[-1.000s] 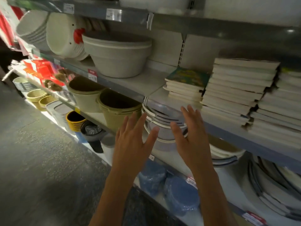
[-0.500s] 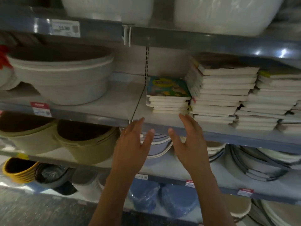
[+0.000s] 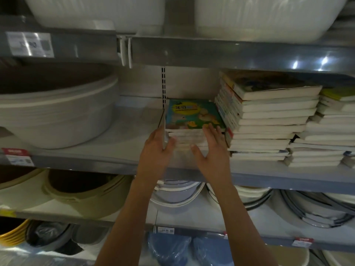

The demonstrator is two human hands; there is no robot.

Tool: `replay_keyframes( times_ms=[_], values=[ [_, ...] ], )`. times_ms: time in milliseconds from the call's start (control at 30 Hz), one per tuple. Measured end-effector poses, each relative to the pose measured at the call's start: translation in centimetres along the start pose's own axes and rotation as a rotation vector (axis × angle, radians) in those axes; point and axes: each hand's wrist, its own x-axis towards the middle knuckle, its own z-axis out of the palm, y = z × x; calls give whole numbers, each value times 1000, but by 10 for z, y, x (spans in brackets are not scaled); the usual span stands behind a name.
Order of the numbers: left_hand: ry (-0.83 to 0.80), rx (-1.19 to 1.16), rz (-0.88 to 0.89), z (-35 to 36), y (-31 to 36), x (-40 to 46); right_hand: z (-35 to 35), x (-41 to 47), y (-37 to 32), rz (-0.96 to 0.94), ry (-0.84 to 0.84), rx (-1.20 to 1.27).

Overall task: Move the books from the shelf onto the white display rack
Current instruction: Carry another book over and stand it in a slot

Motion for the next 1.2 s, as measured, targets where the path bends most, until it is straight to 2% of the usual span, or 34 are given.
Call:
replay_keyframes(
  times_ms=[133,233,333,400,533,700,1000,1200],
  values=[
    [13,-81,-21,10,-13,26,21,25,14,-115,46,-76],
    [-26,-20,4,15,-20,42,32,36,24,-161,67,-225],
    [-109,137,128,19,-27,54,37,41,30,-181,142,-394],
    [-158,154,197,19,-31,60,38,43,35,-195,150,-442],
    [-192,161,227,18,-39,72,35,49,45,-154,117,-426],
    [-198,108,282,18,-49,79,33,52,50,-213,111,-389],
    [-242,81,279,17,-52,76,34,46,45,-248,252,-405],
    [-241,-96,231,14,-51,82,26,53,39,-217,195,-392]
  ],
)
